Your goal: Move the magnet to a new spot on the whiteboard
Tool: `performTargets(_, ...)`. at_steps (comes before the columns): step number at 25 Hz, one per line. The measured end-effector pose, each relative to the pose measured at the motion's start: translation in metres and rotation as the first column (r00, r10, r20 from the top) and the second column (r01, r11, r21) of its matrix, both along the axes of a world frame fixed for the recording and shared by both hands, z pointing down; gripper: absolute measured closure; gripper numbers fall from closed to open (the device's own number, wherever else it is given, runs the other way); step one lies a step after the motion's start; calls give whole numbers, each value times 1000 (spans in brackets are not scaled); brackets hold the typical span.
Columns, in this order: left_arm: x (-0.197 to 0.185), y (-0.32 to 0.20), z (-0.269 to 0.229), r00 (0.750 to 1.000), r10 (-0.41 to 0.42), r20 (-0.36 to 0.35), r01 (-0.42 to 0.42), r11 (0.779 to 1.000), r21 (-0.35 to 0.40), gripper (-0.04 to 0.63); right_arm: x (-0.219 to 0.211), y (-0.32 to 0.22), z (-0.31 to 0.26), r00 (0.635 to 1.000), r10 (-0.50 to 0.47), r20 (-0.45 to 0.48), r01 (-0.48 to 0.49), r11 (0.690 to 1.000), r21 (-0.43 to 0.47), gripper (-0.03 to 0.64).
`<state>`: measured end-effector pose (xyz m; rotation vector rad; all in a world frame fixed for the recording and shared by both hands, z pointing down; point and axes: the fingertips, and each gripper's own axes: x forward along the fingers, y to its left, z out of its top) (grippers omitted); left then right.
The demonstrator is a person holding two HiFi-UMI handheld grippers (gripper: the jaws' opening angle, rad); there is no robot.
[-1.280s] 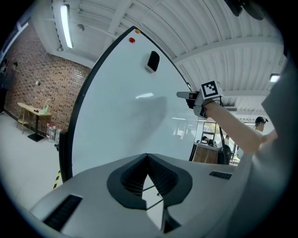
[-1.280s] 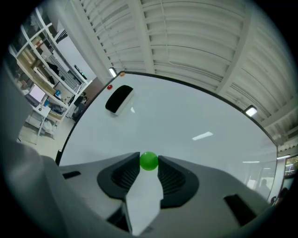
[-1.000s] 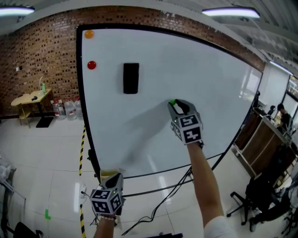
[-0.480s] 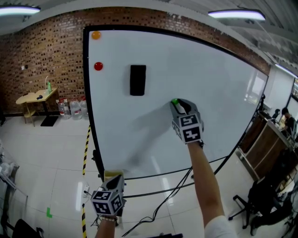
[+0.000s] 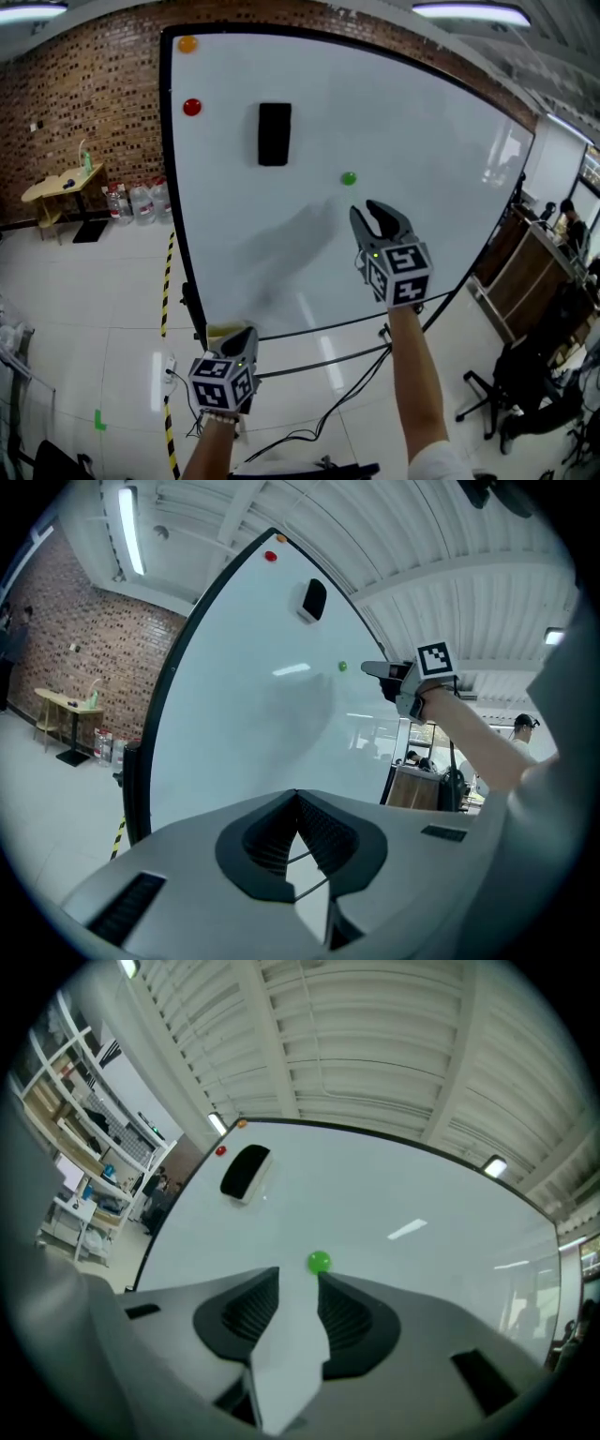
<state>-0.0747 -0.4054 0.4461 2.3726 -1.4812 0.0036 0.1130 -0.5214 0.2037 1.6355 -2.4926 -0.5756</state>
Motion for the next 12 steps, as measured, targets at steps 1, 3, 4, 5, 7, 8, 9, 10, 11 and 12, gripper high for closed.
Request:
performTargets(1,1,0,0,1000,12,1,-12,1000,-1,597,0,9,10,1000,-4,15,4,1000,-6,463)
performTargets(3,3,0,1,999,37,4,-37,999,-2,597,2,26,32,999,-3,42,4,1000,-27,474)
performTargets(4,4,0,1,999,49,5,-49,999,-2,597,3,34,44,998,-2,63,5,999,-44,484)
performTargets(5,5,0,1,998,61,5,-61,998,-2,597,5,41,57,996,-4,92,10,998,-65,489)
performTargets(7,5,2,1,997,82,5,-82,997,-4,597,5,58,81,986,-8,164,26,994,-107,521)
performTargets(8,6,3,1,996,93,4,-93,996,-5,597,5,67,93,980,-8,199,33,992,-122,548)
performTargets(9,6,5,2,995,103,3,-103,995,-6,597,5,77,106,973,-5,229,37,990,-134,576)
performTargets(10,6,8,3,993,114,3,-114,993,-7,597,4,87,119,967,1,255,38,988,-148,615)
performTargets(11,6,11,4,992,125,2,-125,992,-8,597,4,97,132,960,9,279,39,985,-166,615)
performTargets(12,6,14,5,991,136,2,-136,991,-10,597,2,107,146,952,18,304,42,981,-189,615)
